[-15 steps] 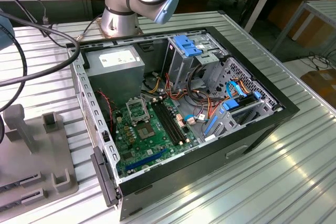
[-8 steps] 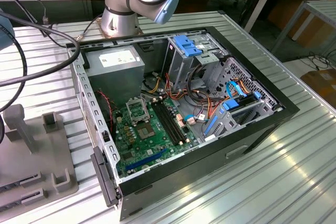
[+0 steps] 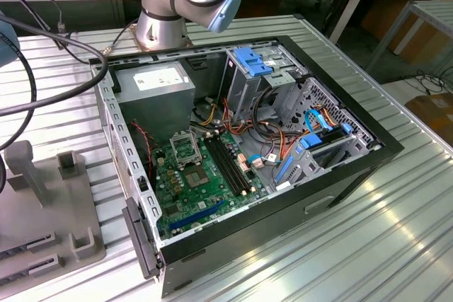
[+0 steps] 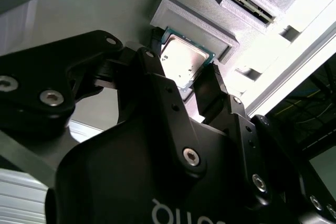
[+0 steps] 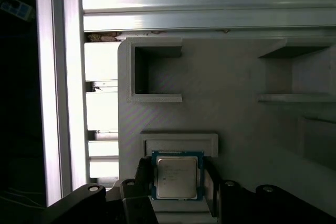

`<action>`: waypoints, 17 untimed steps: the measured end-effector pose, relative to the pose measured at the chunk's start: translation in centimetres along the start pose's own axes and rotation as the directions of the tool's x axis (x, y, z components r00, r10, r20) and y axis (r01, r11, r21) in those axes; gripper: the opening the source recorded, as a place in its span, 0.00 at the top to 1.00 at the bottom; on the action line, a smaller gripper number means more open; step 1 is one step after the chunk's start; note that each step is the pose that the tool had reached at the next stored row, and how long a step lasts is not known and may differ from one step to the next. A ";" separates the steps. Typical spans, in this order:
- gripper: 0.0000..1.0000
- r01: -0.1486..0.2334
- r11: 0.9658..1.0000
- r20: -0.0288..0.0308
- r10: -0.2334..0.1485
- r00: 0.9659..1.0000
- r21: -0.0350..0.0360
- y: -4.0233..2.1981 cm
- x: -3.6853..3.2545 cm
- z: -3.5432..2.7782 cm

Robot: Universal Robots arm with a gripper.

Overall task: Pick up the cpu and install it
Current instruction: 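Pick up the cpu and move it towards the insertion slot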

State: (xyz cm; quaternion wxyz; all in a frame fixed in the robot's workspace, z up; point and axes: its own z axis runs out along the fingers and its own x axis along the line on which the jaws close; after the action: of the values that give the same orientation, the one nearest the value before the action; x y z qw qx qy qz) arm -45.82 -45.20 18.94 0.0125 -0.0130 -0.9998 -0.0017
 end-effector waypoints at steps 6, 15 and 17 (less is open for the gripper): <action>0.48 0.000 1.000 0.000 0.000 1.000 0.000 0.00 -0.01 -0.09; 0.48 -0.001 1.000 -0.001 0.001 1.000 0.000 0.00 -0.03 -0.25; 0.48 -0.001 1.000 -0.001 0.001 1.000 0.000 0.00 -0.03 -0.26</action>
State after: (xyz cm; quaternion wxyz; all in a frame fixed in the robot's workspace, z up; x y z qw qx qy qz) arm -45.78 -45.20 19.20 0.0131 -0.0135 -0.9998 -0.0017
